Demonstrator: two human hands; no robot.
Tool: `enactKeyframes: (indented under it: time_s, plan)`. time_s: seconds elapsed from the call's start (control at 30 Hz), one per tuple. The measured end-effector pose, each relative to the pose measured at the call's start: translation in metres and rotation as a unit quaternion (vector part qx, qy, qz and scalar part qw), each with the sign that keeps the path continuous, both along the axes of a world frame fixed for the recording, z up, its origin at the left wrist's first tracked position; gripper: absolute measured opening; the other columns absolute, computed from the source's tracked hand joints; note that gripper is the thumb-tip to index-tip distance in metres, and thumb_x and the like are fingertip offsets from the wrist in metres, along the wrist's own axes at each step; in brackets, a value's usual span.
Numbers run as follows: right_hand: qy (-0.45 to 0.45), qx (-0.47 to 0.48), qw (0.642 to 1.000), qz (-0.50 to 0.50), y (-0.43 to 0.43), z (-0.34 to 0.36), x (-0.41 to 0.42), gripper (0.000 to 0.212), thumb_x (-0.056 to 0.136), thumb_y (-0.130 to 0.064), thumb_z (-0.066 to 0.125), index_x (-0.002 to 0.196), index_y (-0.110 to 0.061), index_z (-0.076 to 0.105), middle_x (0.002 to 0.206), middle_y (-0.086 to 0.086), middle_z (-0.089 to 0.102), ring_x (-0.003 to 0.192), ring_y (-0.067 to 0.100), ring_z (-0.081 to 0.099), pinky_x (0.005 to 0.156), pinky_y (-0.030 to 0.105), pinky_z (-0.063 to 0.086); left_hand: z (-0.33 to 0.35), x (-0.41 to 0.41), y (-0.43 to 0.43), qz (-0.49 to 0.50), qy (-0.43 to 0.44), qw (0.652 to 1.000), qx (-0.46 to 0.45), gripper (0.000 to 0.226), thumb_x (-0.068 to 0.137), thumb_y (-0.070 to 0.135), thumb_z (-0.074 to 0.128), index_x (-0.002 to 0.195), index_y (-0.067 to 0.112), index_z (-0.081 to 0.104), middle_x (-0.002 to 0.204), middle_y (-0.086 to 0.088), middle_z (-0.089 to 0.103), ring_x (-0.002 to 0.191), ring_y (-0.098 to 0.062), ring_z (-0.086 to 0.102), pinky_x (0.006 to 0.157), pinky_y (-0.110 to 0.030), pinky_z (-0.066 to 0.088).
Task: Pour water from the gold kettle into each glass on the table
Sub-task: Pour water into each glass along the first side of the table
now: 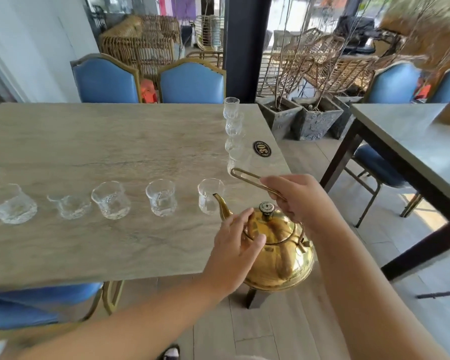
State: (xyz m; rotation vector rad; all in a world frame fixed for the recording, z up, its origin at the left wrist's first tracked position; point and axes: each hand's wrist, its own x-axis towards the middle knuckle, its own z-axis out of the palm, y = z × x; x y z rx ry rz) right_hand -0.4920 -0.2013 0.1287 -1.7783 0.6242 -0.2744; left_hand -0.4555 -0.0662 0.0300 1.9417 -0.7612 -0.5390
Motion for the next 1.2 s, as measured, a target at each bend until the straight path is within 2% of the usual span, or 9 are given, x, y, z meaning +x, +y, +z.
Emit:
enactKeyframes:
  time_s: [0.1,0.2,0.3,0.37,0.53,0.7,0.83,1.0,1.2]
  plan:
    - [0.006,-0.02,1.0,-0.006,-0.016,-0.003,-0.003,0.034,0.085,-0.028,0.061,0.061,-0.005,0.056,0.046,0.004,0.033,0.034,0.012,0.023,0.034,0.019,0.02,0.001,0.0,-0.015,-0.025,0.012,1.0,0.0,0.056,0.09,0.053,0.046,0.139,0.052,0.021,0.143,0.01,0.029,0.128,-0.011,0.038,0.109,-0.039,0.035]
    - [0.02,-0.046,0.999,-0.004,-0.028,-0.005,0.002,0.035,0.086,-0.028,0.06,0.059,-0.006,0.056,0.049,0.007,0.033,0.034,0.011,0.023,0.035,0.018,0.022,0.0,0.005,-0.024,-0.046,0.001,0.999,0.007,0.054,0.095,0.044,0.047,0.139,0.056,0.018,0.147,0.008,0.028,0.122,-0.007,0.04,0.105,-0.03,0.035]
    - [0.023,-0.069,0.997,-0.002,-0.038,-0.007,0.014,0.039,0.086,-0.029,0.06,0.055,-0.007,0.055,0.047,0.006,0.034,0.031,0.008,0.024,0.036,0.018,0.024,-0.003,0.016,-0.029,-0.084,-0.003,0.996,0.009,0.055,0.096,0.043,0.044,0.138,0.061,0.014,0.154,0.008,0.017,0.135,-0.009,0.031,0.109,-0.03,0.035]
    - [0.025,-0.084,0.996,0.001,-0.044,-0.007,0.025,0.04,0.087,-0.031,0.06,0.053,-0.01,0.056,0.044,0.004,0.034,0.028,0.007,0.024,0.037,0.019,0.026,-0.005,0.026,-0.031,-0.108,-0.007,0.994,0.01,0.055,0.097,0.042,0.043,0.137,0.061,0.01,0.157,0.01,0.009,0.141,-0.003,0.017,0.11,-0.022,0.026]
    - [0.042,-0.143,0.988,0.033,-0.049,-0.006,0.057,0.041,0.087,-0.036,0.06,0.056,-0.01,0.063,0.044,0.004,0.036,0.029,0.008,0.024,0.041,0.021,0.026,-0.014,0.057,-0.033,-0.135,-0.013,0.991,0.013,0.055,0.098,0.046,0.038,0.137,0.063,0.005,0.16,0.01,-0.001,0.137,0.009,0.002,0.106,-0.012,0.011]
    - [0.067,-0.179,0.979,0.065,-0.05,-0.003,0.082,0.039,0.087,-0.04,0.06,0.061,-0.012,0.068,0.048,0.006,0.038,0.04,0.017,0.03,0.049,0.026,0.03,-0.017,0.077,-0.032,-0.147,0.009,0.989,0.002,0.054,0.096,0.051,0.034,0.139,0.063,0.003,0.16,0.014,-0.003,0.141,0.009,-0.006,0.094,0.005,0.009]
    - [0.086,-0.206,0.97,0.093,-0.053,0.0,0.096,0.039,0.087,-0.04,0.059,0.064,-0.012,0.071,0.047,0.004,0.037,0.039,0.016,0.028,0.045,0.024,0.028,-0.015,0.08,-0.034,-0.15,0.026,0.988,-0.007,0.054,0.097,0.051,0.032,0.138,0.063,-0.001,0.159,0.016,-0.004,0.142,0.006,-0.012,0.098,0.002,0.005]
    - [0.105,-0.234,0.957,0.139,-0.057,0.004,0.109,0.037,0.088,-0.038,0.059,0.063,-0.013,0.071,0.04,-0.001,0.036,0.025,0.006,0.024,0.033,0.015,0.026,-0.015,0.081,-0.039,-0.145,0.044,0.988,-0.007,0.055,0.095,0.055,0.031,0.138,0.063,-0.002,0.159,0.018,-0.005,0.143,0.006,-0.011,0.112,-0.021,0.005]
    - [0.133,-0.255,0.939,0.187,-0.058,0.012,0.122,0.036,0.089,-0.036,0.058,0.068,-0.012,0.073,0.025,-0.008,0.032,0.022,0.007,0.026,0.04,0.021,0.029,-0.008,0.081,-0.043,-0.148,0.076,0.986,-0.009,0.056,0.099,0.047,0.031,0.145,0.052,-0.001,0.15,0.034,-0.004,0.14,0.011,-0.011,0.115,-0.021,0.0]
